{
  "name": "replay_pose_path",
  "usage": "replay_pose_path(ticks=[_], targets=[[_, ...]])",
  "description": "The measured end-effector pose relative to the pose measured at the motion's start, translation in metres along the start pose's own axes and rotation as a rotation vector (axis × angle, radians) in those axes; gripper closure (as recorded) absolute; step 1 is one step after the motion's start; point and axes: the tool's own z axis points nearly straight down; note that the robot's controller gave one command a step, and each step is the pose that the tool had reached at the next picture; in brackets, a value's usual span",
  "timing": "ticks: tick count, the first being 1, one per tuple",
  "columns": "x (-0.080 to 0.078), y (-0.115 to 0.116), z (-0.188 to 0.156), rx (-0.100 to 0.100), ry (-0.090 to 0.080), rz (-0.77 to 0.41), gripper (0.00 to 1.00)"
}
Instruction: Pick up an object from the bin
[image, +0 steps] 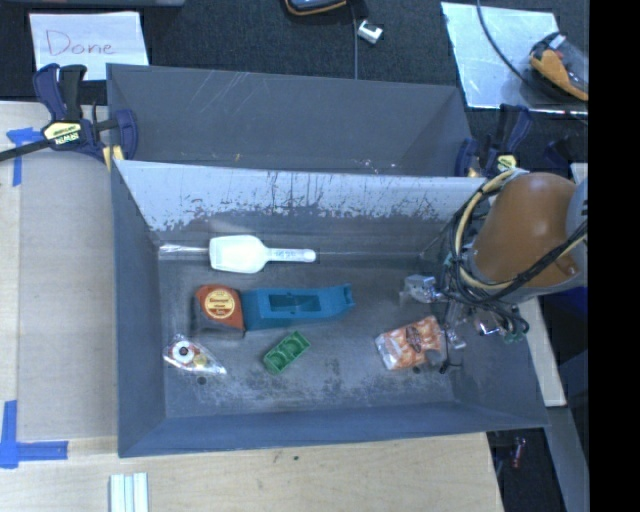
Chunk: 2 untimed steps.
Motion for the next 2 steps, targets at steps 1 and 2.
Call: replay_pose_path(ticks=[1, 2], targets=[[0.0000, -0.0021, -0.0047, -0.003, 0.009, 0.249, 1.00], [-0.0001, -0.0020, -0.0048, -0.003, 0.009, 0.248, 1.00]])
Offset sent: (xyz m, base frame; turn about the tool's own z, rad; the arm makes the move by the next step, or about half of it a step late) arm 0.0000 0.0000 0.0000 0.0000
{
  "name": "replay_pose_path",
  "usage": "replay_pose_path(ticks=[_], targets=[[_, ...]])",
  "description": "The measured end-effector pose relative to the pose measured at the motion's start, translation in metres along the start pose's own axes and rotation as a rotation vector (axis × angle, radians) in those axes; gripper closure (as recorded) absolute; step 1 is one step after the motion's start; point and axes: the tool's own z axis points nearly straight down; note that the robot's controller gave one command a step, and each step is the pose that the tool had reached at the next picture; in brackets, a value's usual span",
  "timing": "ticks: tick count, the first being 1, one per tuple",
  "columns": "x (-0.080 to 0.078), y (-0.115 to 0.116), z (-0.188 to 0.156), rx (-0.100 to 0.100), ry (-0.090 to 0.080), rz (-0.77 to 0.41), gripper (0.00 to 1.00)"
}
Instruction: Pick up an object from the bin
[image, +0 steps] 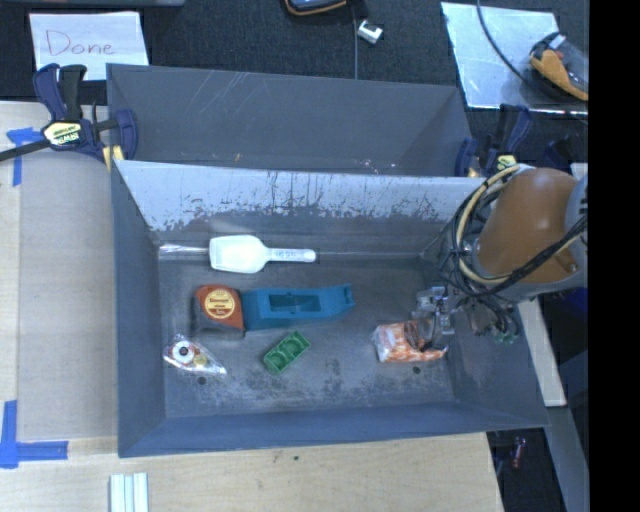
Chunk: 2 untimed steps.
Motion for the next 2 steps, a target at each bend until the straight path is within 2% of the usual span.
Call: replay_pose_path(ticks=[2], targets=[[0.000, 0.000, -0.023, 0.000, -0.002, -0.002, 1.00]])
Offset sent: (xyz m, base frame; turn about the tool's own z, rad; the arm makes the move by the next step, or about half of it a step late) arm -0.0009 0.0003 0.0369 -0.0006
